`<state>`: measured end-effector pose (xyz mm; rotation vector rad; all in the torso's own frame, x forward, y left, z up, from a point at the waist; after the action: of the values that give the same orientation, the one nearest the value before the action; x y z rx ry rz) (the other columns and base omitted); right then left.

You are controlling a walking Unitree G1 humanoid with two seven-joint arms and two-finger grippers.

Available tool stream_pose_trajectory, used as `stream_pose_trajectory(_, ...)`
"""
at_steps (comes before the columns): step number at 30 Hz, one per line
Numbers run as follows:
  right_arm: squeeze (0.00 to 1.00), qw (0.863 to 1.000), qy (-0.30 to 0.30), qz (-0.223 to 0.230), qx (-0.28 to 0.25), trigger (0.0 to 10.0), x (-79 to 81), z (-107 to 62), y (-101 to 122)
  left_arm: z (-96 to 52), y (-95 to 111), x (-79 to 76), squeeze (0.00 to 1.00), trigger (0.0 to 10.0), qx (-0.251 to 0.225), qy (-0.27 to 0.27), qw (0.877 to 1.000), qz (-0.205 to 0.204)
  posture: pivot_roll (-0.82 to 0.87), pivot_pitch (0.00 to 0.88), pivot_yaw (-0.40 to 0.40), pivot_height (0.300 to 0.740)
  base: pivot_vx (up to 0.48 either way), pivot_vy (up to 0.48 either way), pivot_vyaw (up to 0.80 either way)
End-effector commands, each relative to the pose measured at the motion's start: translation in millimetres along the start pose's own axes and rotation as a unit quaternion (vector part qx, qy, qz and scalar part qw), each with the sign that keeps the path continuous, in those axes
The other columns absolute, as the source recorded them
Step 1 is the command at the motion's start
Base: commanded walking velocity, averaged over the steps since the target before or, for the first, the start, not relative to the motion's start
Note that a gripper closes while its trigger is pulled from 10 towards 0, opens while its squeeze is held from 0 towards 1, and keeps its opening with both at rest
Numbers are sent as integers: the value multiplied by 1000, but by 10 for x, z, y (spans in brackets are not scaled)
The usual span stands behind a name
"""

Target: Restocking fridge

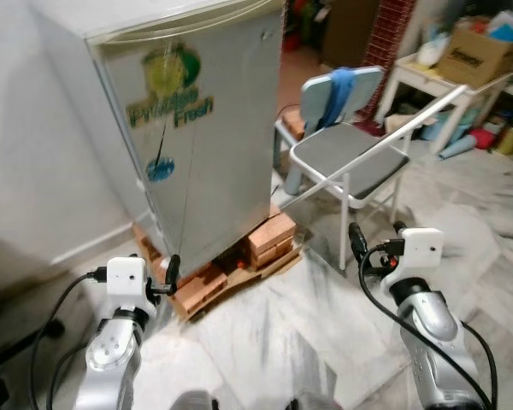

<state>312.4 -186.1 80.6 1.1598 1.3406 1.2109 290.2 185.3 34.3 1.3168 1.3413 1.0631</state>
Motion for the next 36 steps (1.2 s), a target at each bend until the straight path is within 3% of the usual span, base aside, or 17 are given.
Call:
stream_pose_trajectory(1, 0, 1000, 15, -2, -10, 10000, 107, 24, 56, 14, 28, 100, 0, 10000, -1, 14, 1000, 13, 11, 0, 22, 740, 0, 480, -800)
stream_pose_trajectory(6, 0, 1000, 18, 1, -9, 10000, 111, 22, 48, 46, 106, 175, 0, 10000, -24, 40, 998, 47, 11, 0, 25, 740, 0, 480, -800)
stream_pose_trajectory(16, 0, 1000, 22, 0, -13, 10000, 134, 22, 61, 66, 96, 144, 0, 10000, -23, 29, 998, 47, 11, 0, 30, 740, 0, 480, -756)
stream_pose_trajectory(36, 0, 1000, 29, -7, -7, 10000, 151, 7, 35, 58, 135, 103, 0, 10000, -39, 20, 997, 63, 17, 0, 22, 740, 0, 458, -195)
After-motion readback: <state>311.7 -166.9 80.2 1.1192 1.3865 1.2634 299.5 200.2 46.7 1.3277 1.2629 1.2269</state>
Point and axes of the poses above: a point about 5 cm out from each wrist's last joint towards the gripper, its own z axis pointing out of the wrist towards the gripper, its own y axis along the axis of the wrist's last joint, x = y × z, the point moved 6 cm from there along z, pointing out of the wrist towards the gripper, and after that the axes turned 4 degrees about -z, right-handed, at the moved point
